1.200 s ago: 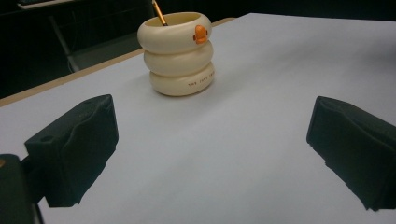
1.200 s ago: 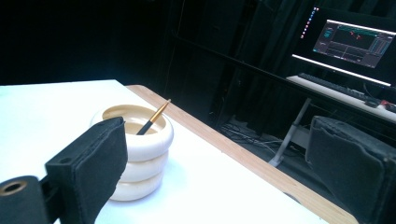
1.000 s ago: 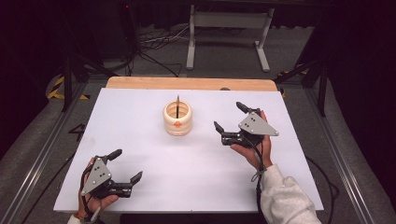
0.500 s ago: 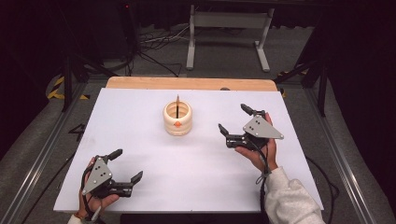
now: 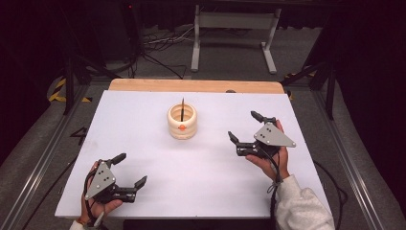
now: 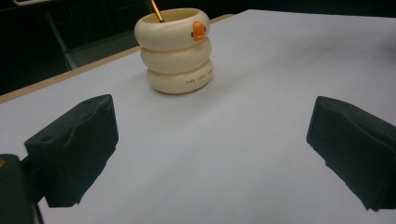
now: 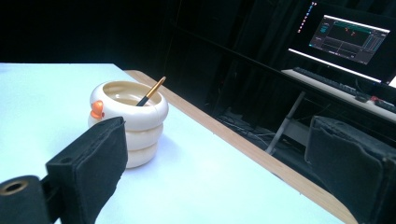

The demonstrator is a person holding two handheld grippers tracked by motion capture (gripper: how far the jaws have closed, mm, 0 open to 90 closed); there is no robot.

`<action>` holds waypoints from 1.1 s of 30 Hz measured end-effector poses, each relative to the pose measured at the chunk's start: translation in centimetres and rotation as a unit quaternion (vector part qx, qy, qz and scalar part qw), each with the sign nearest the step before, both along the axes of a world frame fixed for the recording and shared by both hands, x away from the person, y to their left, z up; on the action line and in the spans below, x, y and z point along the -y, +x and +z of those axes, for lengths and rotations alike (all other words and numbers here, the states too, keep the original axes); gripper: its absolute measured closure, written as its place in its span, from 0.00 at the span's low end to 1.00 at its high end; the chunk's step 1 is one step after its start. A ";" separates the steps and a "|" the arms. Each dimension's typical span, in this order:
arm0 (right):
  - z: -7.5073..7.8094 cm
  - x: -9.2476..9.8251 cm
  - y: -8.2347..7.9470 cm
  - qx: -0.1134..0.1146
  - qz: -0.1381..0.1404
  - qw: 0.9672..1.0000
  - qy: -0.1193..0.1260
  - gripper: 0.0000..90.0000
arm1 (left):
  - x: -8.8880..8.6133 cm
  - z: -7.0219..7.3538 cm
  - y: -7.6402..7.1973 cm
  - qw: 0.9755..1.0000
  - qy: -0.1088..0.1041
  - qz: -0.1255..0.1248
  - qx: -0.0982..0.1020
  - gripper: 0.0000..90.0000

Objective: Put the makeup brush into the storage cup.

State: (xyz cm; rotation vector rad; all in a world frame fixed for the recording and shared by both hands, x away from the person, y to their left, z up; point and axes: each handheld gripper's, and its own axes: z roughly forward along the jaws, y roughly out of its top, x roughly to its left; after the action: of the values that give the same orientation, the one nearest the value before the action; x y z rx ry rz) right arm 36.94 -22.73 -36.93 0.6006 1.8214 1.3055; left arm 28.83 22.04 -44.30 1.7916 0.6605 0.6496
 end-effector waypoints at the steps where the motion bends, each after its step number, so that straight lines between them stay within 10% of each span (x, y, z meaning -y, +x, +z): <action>1: -0.1 0.1 -0.1 0.000 0.000 1.000 0.000 0.07 | 0.0 0.0 0.0 1.000 0.000 0.000 0.000 0.03; 33: -1.4 1.8 -1.8 0.000 -0.003 1.000 -0.023 0.07 | 0.0 0.0 -0.1 1.000 0.000 0.003 0.004 0.03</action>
State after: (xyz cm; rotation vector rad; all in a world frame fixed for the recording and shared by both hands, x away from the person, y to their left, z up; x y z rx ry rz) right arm 35.10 -24.52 -38.35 0.5823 1.8433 1.2569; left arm 28.75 22.01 -44.30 1.7881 0.6612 0.6601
